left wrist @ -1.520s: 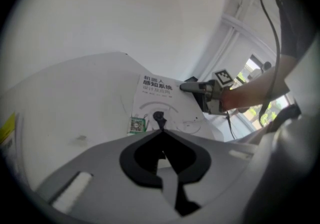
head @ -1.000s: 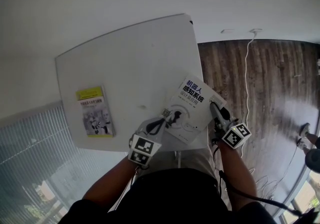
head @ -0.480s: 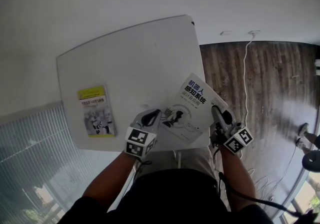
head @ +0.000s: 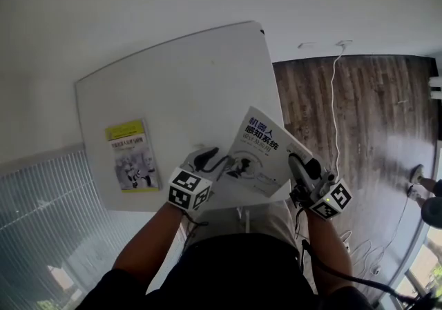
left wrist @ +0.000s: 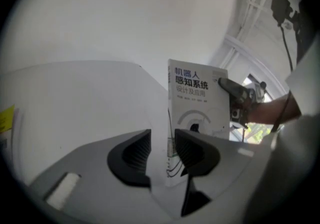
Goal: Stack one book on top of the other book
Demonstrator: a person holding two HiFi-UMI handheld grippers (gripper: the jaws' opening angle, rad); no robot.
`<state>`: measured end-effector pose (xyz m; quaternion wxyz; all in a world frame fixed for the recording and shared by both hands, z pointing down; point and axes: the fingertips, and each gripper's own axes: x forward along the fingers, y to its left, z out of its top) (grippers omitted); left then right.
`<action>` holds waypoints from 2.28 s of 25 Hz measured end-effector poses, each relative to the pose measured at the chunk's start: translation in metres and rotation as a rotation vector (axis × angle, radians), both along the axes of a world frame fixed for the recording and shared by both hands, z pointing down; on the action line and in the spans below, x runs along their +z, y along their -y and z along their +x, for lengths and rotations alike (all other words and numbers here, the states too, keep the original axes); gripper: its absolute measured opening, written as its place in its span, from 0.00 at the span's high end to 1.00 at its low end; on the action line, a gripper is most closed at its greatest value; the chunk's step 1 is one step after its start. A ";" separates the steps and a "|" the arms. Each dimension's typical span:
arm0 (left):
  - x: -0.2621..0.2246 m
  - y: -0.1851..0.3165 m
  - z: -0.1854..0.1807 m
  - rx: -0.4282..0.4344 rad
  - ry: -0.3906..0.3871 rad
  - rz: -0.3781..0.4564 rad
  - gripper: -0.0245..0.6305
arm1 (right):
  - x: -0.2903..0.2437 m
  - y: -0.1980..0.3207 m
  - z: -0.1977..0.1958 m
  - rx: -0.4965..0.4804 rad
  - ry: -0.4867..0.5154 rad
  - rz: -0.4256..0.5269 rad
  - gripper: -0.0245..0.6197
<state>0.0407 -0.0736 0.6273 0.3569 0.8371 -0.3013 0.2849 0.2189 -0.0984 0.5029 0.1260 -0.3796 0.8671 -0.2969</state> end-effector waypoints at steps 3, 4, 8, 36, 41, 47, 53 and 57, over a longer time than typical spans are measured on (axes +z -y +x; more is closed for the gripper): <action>0.003 -0.002 0.003 0.036 -0.028 -0.005 0.70 | -0.009 -0.007 -0.005 -0.015 -0.006 0.027 0.87; 0.003 -0.002 0.004 0.044 -0.042 -0.005 0.70 | -0.012 -0.008 -0.006 -0.017 -0.004 0.036 0.87; -0.006 -0.006 0.013 0.122 -0.150 -0.029 0.70 | -0.018 -0.017 -0.005 -0.039 0.013 0.063 0.87; -0.035 -0.054 -0.001 0.179 -0.349 -0.167 0.88 | -0.017 -0.015 -0.043 -0.137 0.006 0.065 0.88; -0.039 -0.058 -0.008 0.133 -0.326 -0.177 0.88 | -0.001 -0.016 -0.045 -0.180 0.005 0.051 0.88; -0.049 -0.053 -0.007 0.102 -0.324 -0.155 0.88 | -0.014 -0.012 -0.046 -0.186 0.034 0.064 0.88; -0.060 -0.051 -0.005 0.128 -0.328 -0.126 0.88 | -0.023 -0.012 -0.043 -0.177 0.044 0.073 0.88; -0.063 -0.053 -0.003 0.131 -0.336 -0.113 0.88 | -0.024 -0.010 -0.041 -0.178 0.050 0.077 0.88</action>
